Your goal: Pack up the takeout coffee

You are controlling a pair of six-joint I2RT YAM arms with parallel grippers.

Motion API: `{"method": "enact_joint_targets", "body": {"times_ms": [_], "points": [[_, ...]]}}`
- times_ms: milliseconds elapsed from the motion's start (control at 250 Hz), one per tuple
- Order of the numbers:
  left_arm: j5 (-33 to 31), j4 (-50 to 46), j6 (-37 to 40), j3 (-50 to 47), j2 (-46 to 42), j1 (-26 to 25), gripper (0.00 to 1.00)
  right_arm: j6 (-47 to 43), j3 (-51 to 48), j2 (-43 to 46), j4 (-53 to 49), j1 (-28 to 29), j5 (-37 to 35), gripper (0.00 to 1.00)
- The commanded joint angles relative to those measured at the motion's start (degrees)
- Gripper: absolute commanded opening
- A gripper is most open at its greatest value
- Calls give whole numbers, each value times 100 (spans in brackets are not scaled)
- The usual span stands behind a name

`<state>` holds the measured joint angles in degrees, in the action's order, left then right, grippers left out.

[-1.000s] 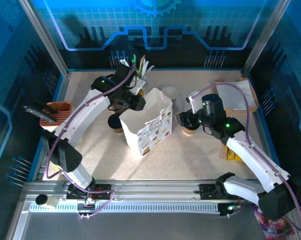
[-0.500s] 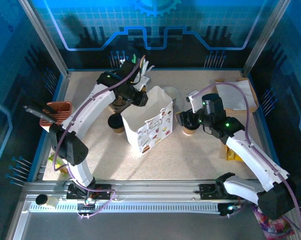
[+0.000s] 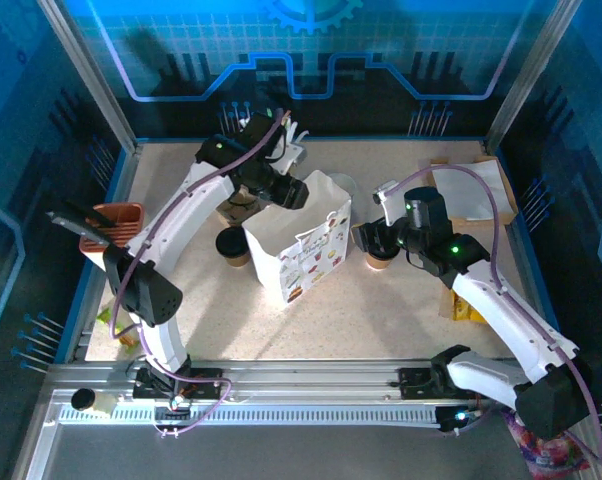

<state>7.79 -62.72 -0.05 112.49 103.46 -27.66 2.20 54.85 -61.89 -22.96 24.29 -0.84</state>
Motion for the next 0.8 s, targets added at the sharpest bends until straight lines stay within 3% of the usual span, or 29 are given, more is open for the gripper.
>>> {"method": "enact_joint_targets", "body": {"times_ms": [0, 256, 476, 611, 795], "points": [[-46, 0, -36, 254, -320, -29, 68, 112, 209, 98, -50, -100, 18, 92], [-434, 668, -375, 117, -935, 193, 80, 264, 295, 238, -4, -101, 14, 92], [-854, 1412, -1503, -743, -1214, 1473, 80, 431, 398, 136, 132, -105, -39, 92], [-1182, 1447, -1684, -927, -865, 2006, 80, 409, 440, 46, 221, -114, -56, 92], [-1592, 1272, -1678, -1092, -311, 2055, 81, 358, 410, -62, 331, -144, -41, 92]]}}
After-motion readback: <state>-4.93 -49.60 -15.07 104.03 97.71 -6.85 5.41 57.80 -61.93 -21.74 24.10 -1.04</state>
